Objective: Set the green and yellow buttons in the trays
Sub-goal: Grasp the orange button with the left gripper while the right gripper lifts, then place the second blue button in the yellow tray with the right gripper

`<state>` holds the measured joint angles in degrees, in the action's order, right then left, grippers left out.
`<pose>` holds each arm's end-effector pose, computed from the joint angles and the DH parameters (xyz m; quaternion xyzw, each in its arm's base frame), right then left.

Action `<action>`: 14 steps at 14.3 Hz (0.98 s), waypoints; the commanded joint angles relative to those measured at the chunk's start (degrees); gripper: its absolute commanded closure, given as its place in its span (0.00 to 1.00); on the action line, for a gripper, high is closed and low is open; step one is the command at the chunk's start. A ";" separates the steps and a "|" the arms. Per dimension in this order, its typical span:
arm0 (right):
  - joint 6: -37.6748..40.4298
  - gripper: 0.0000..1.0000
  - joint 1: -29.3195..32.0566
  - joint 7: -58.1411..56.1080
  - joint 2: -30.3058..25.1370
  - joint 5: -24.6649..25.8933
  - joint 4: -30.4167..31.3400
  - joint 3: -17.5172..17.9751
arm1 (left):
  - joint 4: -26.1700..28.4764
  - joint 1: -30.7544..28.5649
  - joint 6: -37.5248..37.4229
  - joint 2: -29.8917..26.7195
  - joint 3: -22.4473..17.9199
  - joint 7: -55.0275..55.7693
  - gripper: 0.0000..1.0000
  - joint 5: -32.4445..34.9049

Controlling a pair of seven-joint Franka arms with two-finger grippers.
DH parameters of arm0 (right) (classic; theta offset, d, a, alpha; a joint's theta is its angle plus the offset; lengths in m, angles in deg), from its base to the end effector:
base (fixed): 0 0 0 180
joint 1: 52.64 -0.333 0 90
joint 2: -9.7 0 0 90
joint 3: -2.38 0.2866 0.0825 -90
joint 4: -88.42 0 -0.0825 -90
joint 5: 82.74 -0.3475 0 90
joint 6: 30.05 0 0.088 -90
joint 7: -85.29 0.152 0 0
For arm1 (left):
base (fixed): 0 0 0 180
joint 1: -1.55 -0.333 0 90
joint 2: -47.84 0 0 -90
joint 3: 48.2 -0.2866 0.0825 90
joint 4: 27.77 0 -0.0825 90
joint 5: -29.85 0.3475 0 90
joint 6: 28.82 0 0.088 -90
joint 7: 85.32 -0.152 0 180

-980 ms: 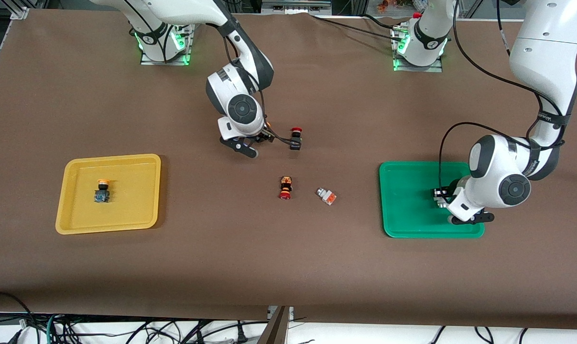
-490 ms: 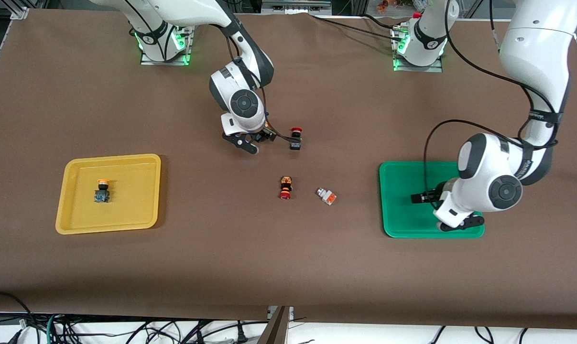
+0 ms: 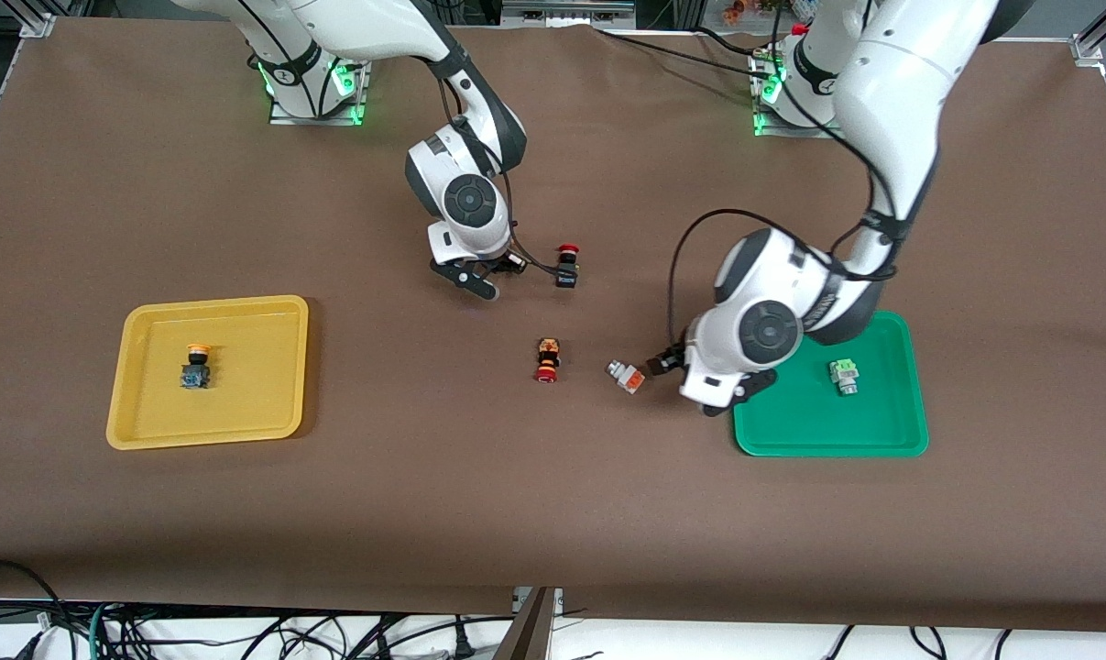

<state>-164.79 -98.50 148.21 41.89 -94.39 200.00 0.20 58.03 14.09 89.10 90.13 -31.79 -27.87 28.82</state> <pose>0.3978 0.3918 0.1367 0.9662 -0.2396 -0.0912 0.0287 0.5697 -0.2957 0.1911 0.9525 0.2759 -0.1267 0.0258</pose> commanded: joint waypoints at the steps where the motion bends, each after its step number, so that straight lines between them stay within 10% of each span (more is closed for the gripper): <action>1: 3.22 1.00 0.07 -4.88 -2.12 -0.48 -1.53 -4.04 | -4.33 1.53 3.88 5.08 -0.85 3.98 0.00 -1.35; 6: 17.31 1.00 3.48 -33.32 -1.95 -0.48 -11.82 -19.95 | -4.50 4.69 8.72 6.92 -2.16 7.32 0.00 -0.73; 14: 9.32 1.00 21.60 -65.99 4.72 0.05 -11.56 -21.20 | -6.79 5.48 9.96 8.68 -2.96 8.29 0.07 -0.56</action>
<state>-153.87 -76.96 84.28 45.79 -94.34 188.96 -21.84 53.60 18.53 98.86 96.85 -33.85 -20.16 28.73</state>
